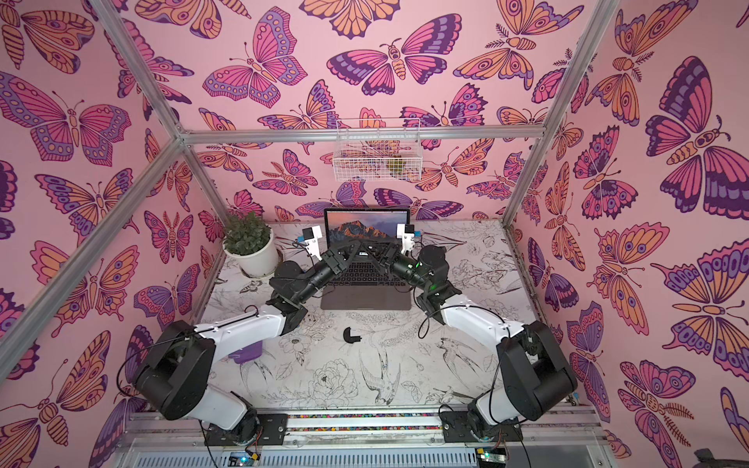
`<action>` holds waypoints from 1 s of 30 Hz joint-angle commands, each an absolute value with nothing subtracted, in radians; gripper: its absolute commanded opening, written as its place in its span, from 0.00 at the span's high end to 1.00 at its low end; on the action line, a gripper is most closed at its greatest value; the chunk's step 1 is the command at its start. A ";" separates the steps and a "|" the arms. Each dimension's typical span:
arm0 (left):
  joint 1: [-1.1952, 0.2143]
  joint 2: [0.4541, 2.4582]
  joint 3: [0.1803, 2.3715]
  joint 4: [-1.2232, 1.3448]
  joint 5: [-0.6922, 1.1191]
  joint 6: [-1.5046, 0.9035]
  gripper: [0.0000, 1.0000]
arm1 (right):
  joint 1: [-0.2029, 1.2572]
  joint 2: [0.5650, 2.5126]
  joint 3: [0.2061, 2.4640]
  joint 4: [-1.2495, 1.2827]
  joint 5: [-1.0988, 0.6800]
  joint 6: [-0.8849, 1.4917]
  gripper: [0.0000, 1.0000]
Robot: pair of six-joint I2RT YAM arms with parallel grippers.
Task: Insert the wireless mouse receiver into the laptop
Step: Pick up the mouse from the center of the board.
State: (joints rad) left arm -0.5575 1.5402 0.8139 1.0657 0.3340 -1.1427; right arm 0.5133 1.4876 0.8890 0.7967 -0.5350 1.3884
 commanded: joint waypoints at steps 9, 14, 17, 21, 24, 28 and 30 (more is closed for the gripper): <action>-0.556 1.574 0.839 1.106 0.387 -1.140 1.00 | 0.525 1.481 0.890 0.820 -0.552 1.374 1.00; -0.554 1.551 0.799 1.046 0.333 -1.096 1.00 | 0.500 1.436 0.902 0.629 -0.540 1.238 0.50; -0.533 1.495 0.734 0.916 0.222 -1.046 1.00 | 0.475 1.363 0.892 0.416 -0.470 1.109 0.22; -0.483 1.415 0.626 0.816 0.129 -1.011 1.00 | 0.475 1.286 0.921 0.024 -0.297 0.923 0.15; -0.452 1.345 0.559 0.727 0.093 -0.973 1.00 | 0.502 1.281 0.946 -0.239 -0.154 0.856 0.15; -0.445 1.194 0.509 0.491 0.008 -0.871 1.00 | 0.611 1.317 0.966 -0.420 0.032 0.845 0.23; -0.443 1.125 0.495 0.380 -0.037 -0.822 1.00 | 0.671 1.359 0.991 -0.482 0.086 0.864 0.26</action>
